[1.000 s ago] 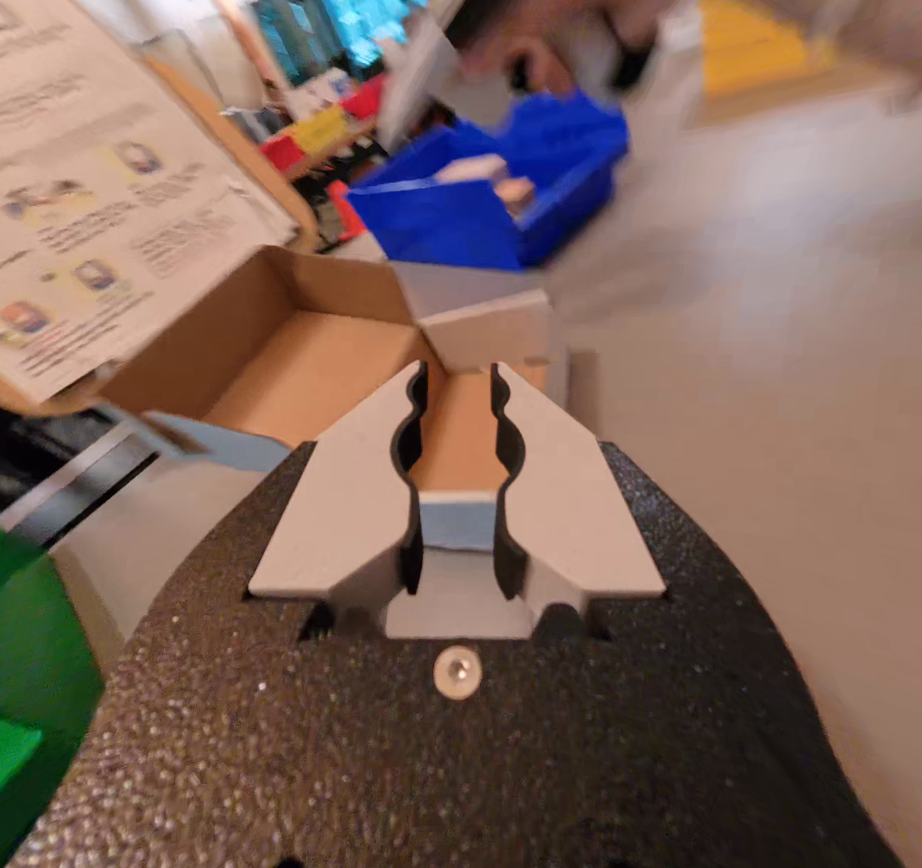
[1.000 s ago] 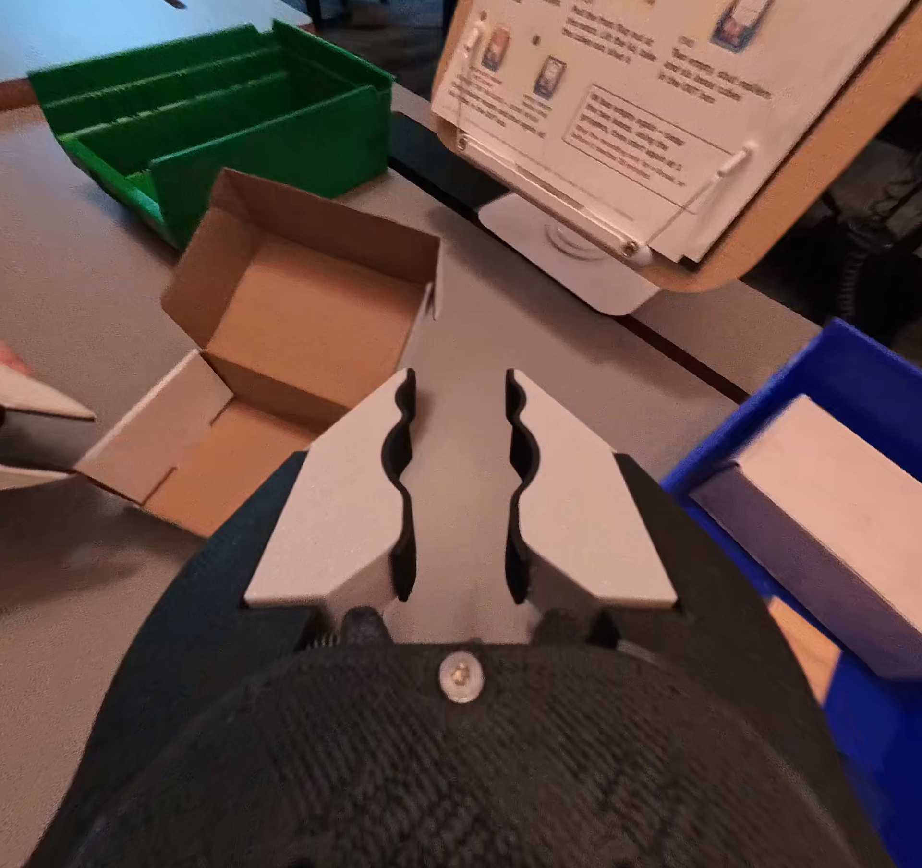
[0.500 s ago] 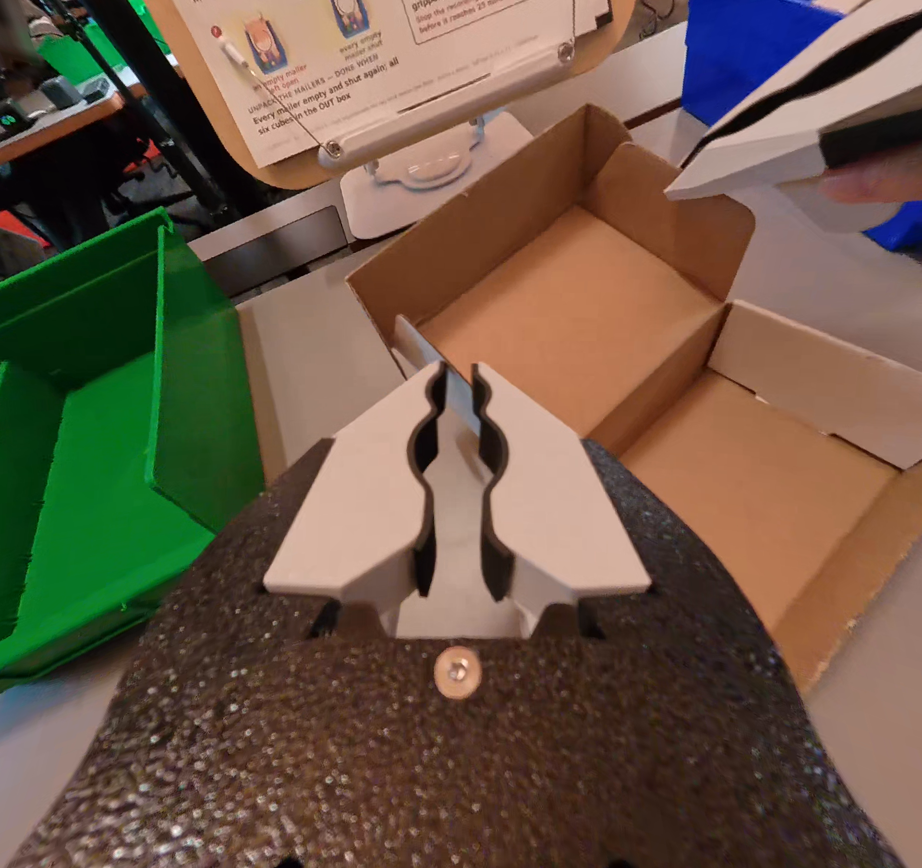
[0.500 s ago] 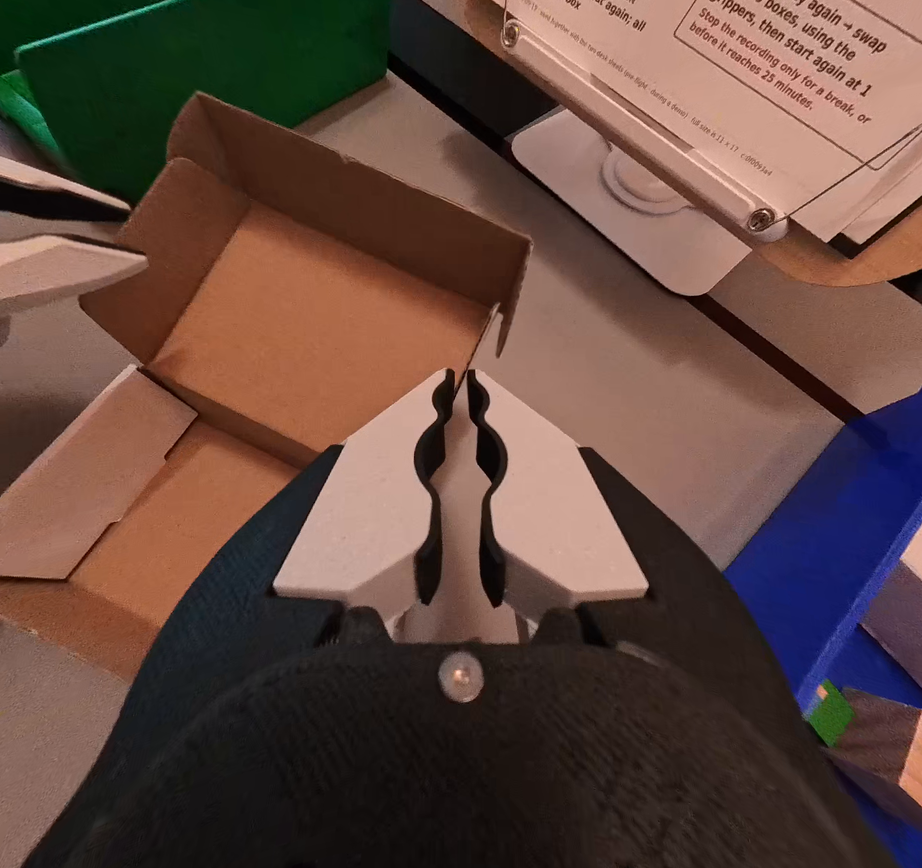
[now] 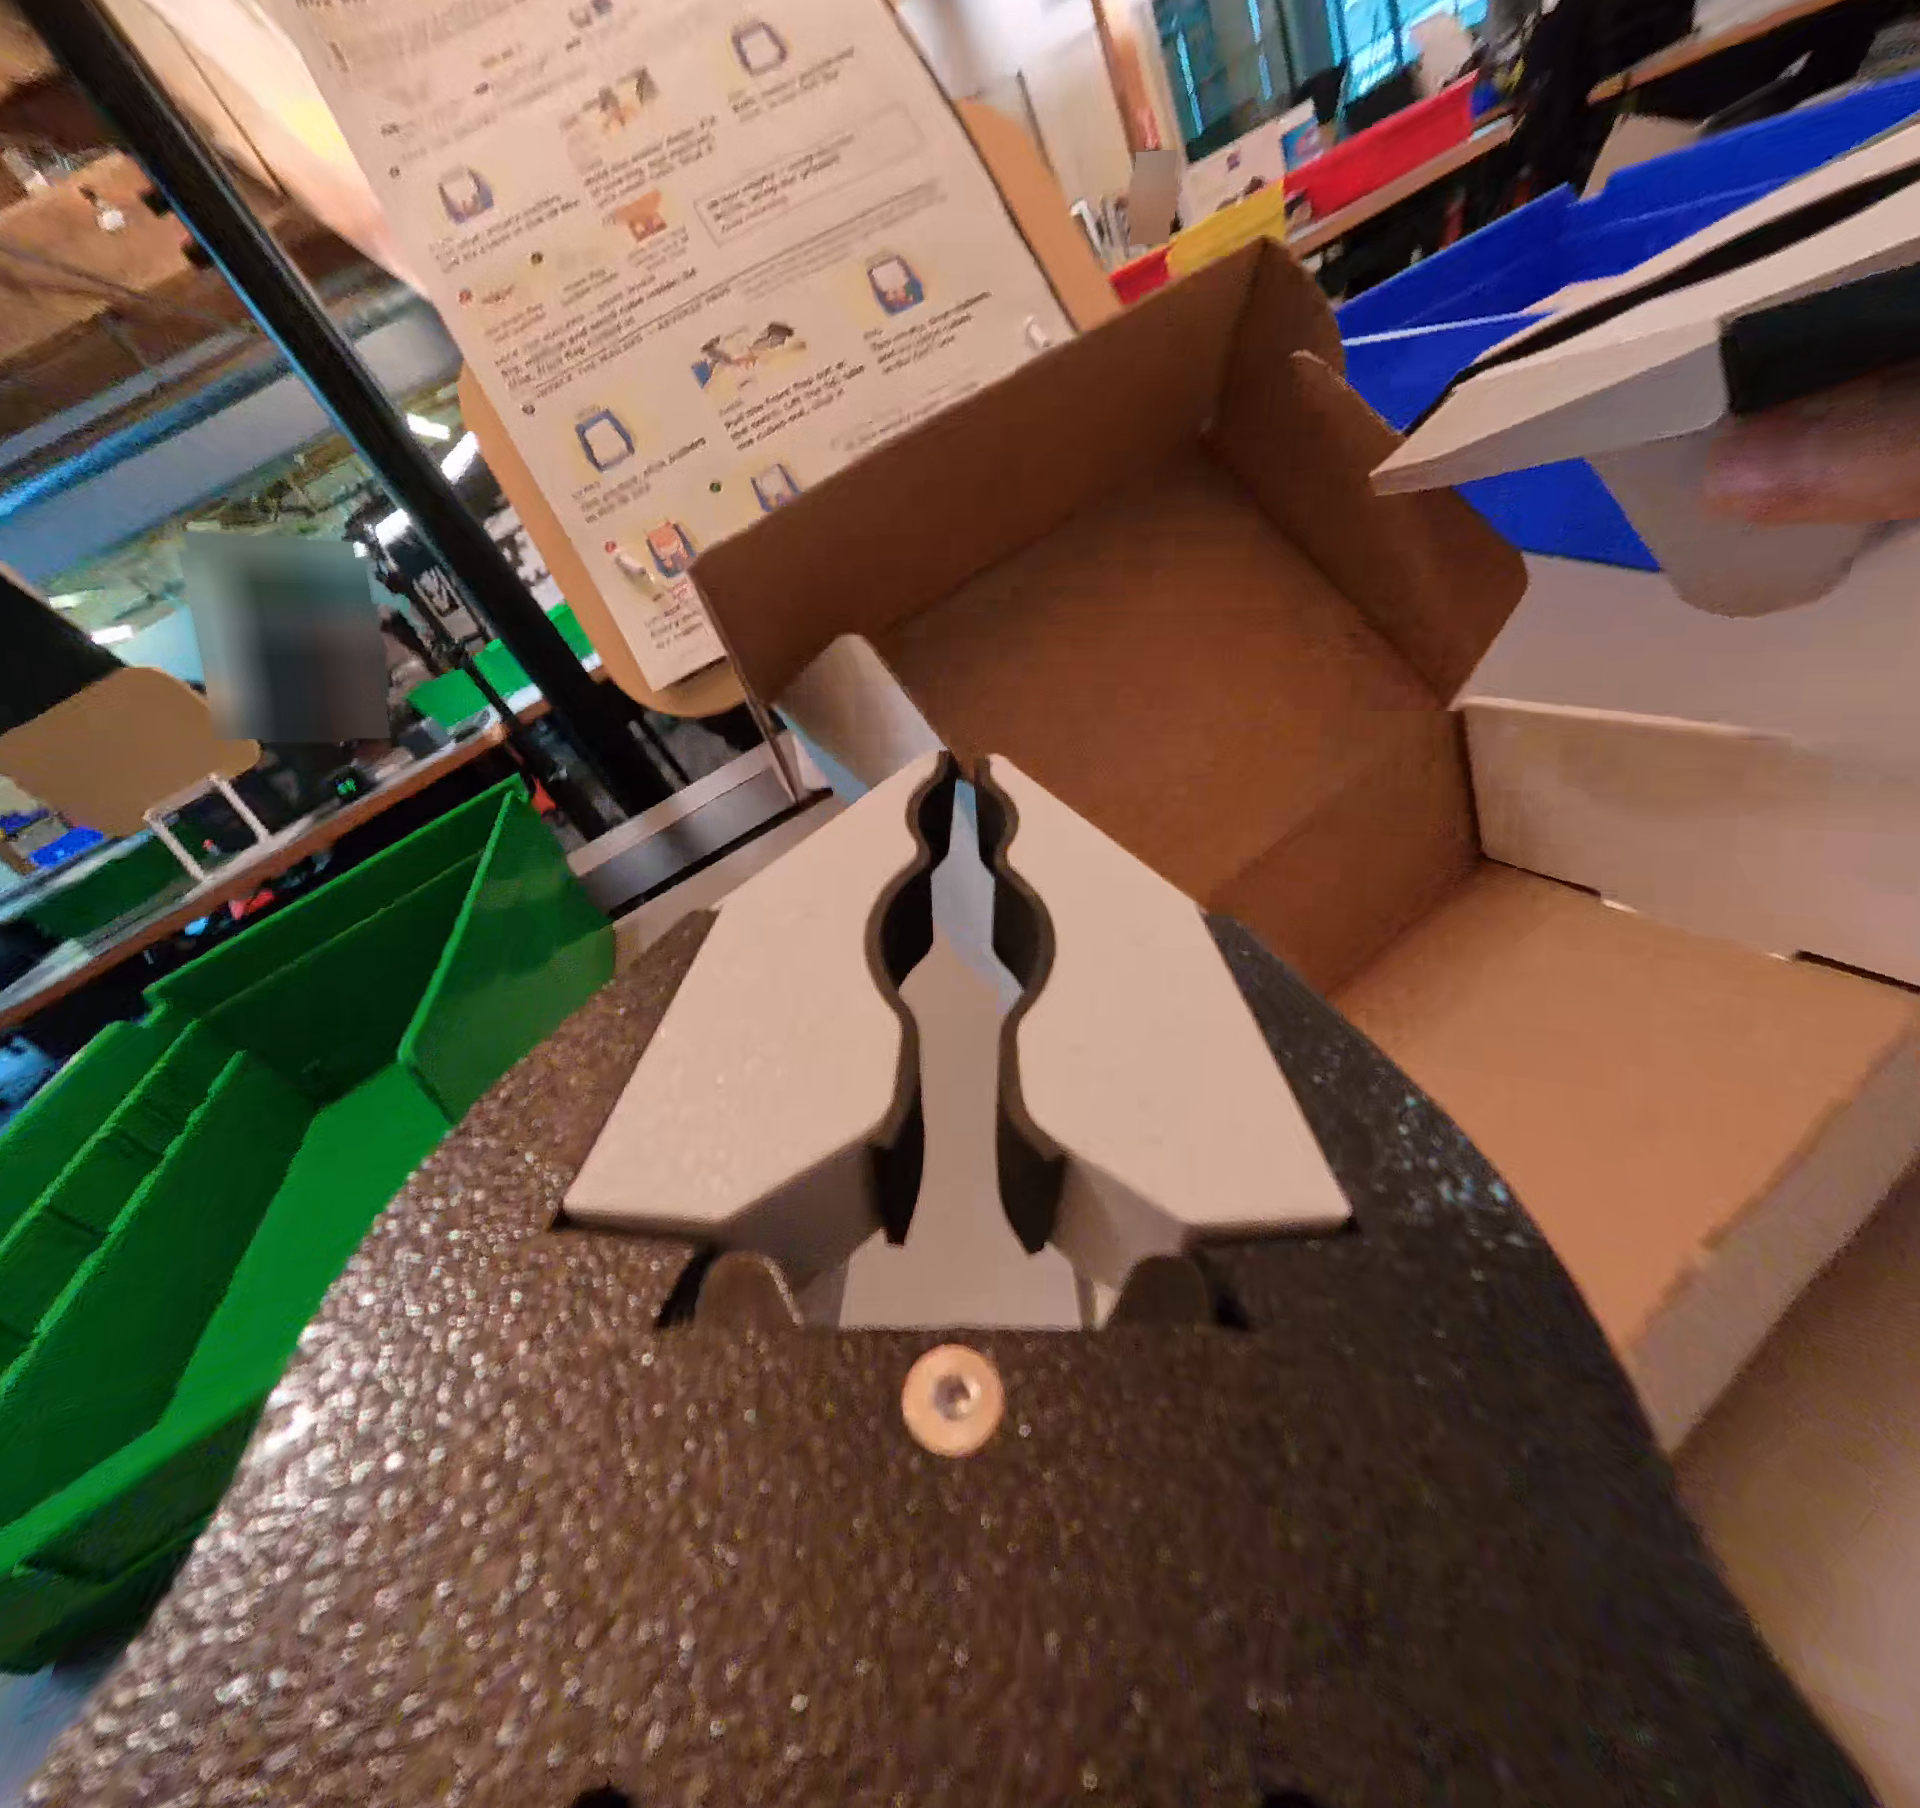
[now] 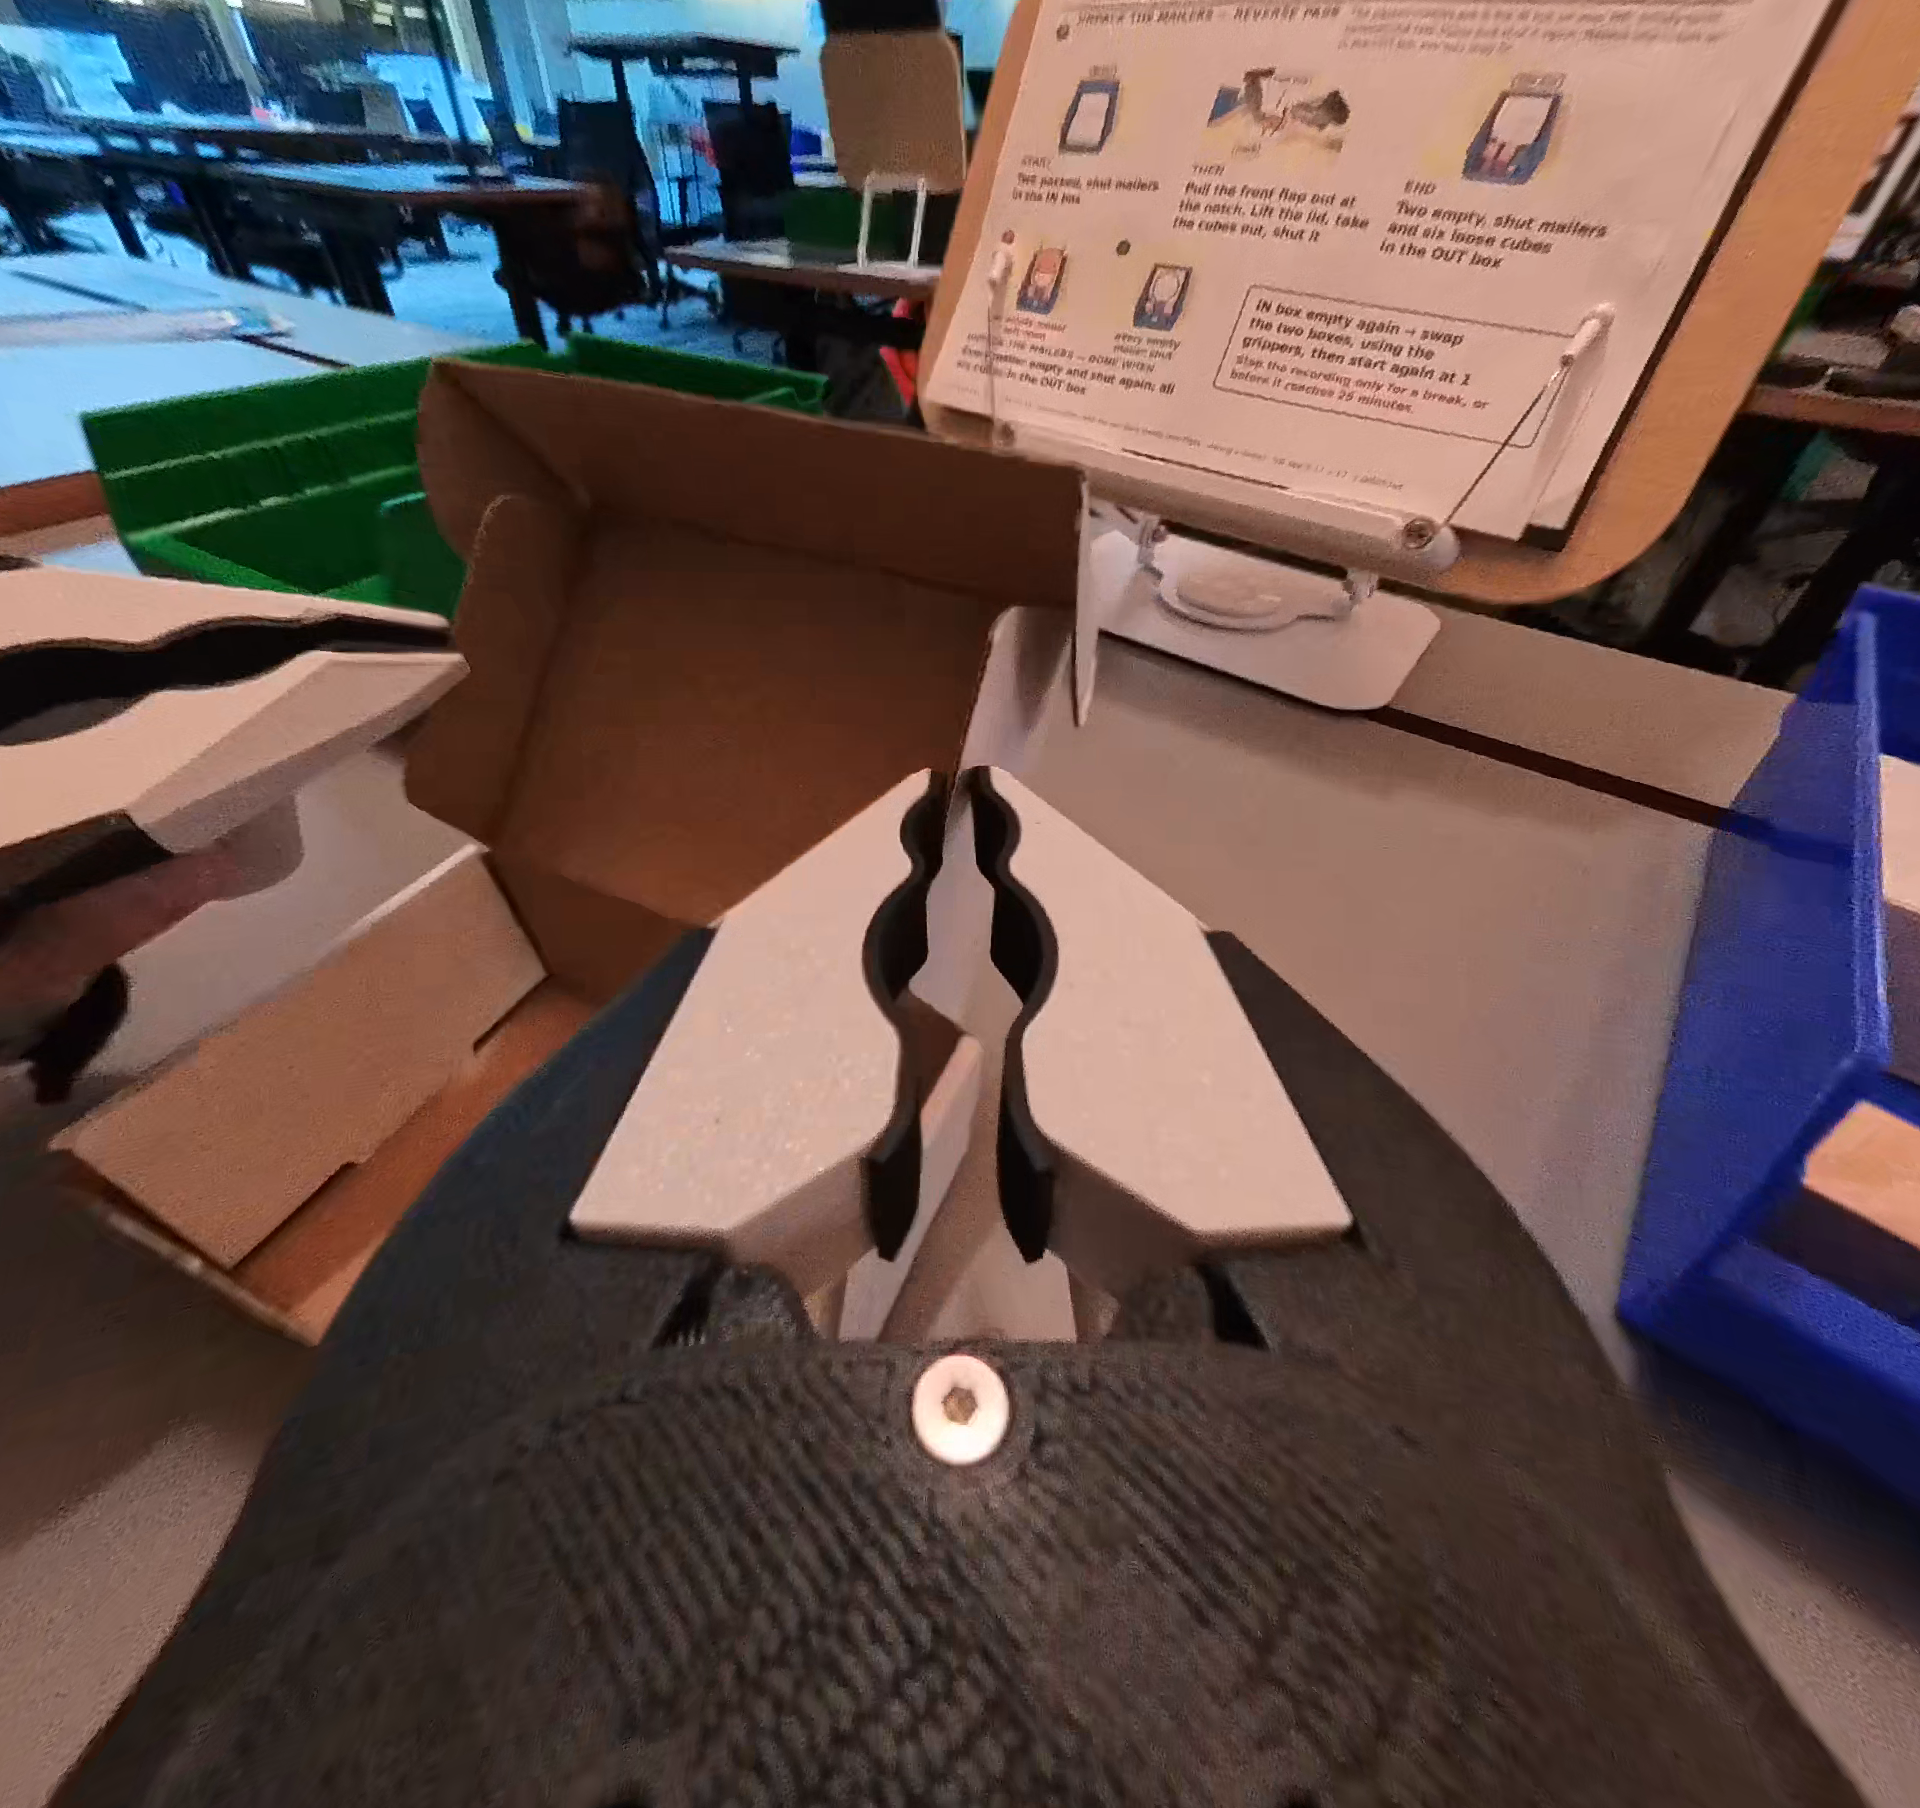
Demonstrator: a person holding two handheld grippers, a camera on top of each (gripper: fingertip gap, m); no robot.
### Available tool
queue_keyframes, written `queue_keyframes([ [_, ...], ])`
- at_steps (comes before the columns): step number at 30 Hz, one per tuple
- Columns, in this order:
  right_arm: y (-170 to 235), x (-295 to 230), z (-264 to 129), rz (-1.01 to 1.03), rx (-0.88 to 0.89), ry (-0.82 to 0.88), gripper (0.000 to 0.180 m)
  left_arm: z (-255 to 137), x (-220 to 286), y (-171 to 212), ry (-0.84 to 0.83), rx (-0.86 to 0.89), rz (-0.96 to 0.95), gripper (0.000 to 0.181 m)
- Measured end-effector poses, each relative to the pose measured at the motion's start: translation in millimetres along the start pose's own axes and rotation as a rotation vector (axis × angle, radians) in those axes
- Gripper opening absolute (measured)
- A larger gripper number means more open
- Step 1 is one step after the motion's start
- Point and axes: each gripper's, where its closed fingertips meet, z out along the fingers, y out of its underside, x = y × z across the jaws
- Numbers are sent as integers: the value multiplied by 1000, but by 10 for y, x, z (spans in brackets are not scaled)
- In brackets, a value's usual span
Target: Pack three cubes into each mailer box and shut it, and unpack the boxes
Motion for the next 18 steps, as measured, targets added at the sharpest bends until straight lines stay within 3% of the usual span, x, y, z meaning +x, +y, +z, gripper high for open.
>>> queue_keyframes([
  [7, 224, -224, -453, -74, -15, 40, 3, -366, 226, 107, 63, -19, 41, 0],
  [14, 583, -411, -648, -133, -149, -39, 3, -618, 507, 489, 219, -270, 97, 6],
  [18, 490, -391, -870, -261, -110, 63, 40, -810, 489, 411, 180, -249, 143, 16],
])
